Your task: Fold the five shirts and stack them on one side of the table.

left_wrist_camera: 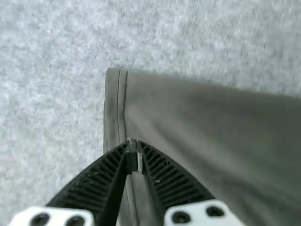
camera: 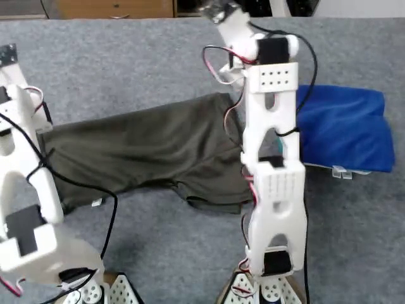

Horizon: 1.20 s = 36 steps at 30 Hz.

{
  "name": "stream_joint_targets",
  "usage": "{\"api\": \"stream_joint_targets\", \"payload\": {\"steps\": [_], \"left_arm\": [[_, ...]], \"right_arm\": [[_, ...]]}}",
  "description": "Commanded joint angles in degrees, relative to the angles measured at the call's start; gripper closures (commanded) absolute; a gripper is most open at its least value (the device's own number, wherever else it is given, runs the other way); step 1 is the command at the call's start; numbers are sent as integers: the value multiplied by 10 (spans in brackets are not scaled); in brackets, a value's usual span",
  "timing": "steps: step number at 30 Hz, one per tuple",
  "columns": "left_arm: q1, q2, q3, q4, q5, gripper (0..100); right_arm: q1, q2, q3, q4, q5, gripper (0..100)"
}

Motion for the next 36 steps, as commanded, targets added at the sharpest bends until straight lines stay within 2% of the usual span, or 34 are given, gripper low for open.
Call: {"api": "stream_joint_targets", "payload": {"steps": [1,5,8,14,20,28,31,33,36], "left_arm": [[-23,-51,88,-47,-17,980],[-55,-57,193,-117,-40,980],[-66,-54,245,-164,-43,980],[-55,-23,270,-153,-40,980],[-57,10,247,-153,-40,980],[-52,17,149,-159,-37,980],[-55,17,117,-167,-15,977],[-62,11,99,-127,-16,978],[-89,-4,65,-7,-33,980]], "right_arm": [[-25,-189,223,-18,11,995],[-7,-279,420,-119,11,995],[2,-291,533,-196,8,995],[6,-246,665,-302,-20,995],[13,-176,681,-338,-22,995],[12,-123,626,-336,-19,995],[14,-102,610,-323,-22,995],[7,-116,593,-284,-18,995],[-29,-179,573,-215,17,995]]}}
